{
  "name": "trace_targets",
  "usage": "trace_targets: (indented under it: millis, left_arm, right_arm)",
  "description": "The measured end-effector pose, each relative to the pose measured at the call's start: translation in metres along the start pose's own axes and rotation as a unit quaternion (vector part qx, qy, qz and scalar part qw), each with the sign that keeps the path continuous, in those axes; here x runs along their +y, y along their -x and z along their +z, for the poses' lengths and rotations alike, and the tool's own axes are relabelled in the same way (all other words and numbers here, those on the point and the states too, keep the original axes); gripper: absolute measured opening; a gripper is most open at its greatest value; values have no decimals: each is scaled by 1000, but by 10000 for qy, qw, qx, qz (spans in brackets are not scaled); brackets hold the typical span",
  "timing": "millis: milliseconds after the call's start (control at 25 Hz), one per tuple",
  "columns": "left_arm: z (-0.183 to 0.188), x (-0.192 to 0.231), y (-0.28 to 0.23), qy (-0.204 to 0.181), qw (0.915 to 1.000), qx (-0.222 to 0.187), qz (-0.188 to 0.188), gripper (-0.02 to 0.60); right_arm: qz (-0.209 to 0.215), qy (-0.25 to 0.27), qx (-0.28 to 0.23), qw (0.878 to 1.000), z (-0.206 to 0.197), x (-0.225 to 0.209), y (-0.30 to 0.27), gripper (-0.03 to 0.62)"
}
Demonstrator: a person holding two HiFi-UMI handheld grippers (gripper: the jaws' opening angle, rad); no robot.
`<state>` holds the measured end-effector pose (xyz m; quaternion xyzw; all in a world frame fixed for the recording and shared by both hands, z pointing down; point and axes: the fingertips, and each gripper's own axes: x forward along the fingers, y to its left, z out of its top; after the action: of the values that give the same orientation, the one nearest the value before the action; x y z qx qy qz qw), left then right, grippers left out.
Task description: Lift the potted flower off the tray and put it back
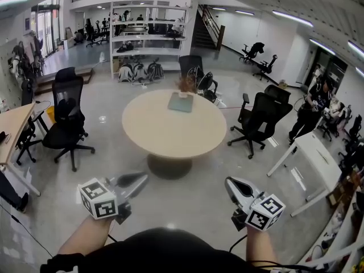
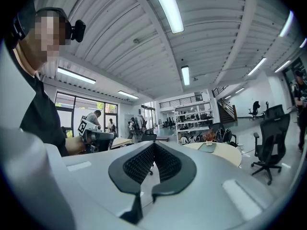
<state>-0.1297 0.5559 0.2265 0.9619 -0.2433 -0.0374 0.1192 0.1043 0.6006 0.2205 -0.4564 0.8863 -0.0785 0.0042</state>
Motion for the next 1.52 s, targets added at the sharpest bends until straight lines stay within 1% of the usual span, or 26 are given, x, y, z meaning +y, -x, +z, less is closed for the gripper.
trace_targets:
  millis: [360,560,680,760,920,1040,1160,1360,1520]
  left_arm:
    - [-12,-28,-47,-3,10000,-14,-73,-2]
    - [-21,-40,-71,21,9999,66,-124,-2]
    - [-23,-42,-80,57,9998,135,-136,-2]
    - [-21,-35,-82,71,9998,137,-119,-2]
    - [-21,-9,-84,125,9998,47,-146,-2]
    - [-21,21,-80,175,9996,6,-209,-2]
    - [-11,64,-75,179,9995,-68,-252,-2]
    - [22,144,-56,102,9994,-131,-294,-2]
    - [44,199,-43,68,9992,-168,-353,-2]
  right_arm:
    - [-35,2,38,10000,-1,-42,37,14]
    - [-46,-41,42,10000,-5,-62,51,14]
    - [-97,-132,41,9999,-7,-74,53,14]
    - [-101,-166,59,9998,-10,-78,47,14]
    - [-122,-163,121,9997,-13,-84,23,14]
    - [-157,-92,168,9997,-11,-82,-6,14]
    - [-211,16,172,9996,-4,-79,-47,14]
    - [-250,148,101,9995,15,-66,-129,14]
    - [-290,246,50,9993,30,-58,-188,14]
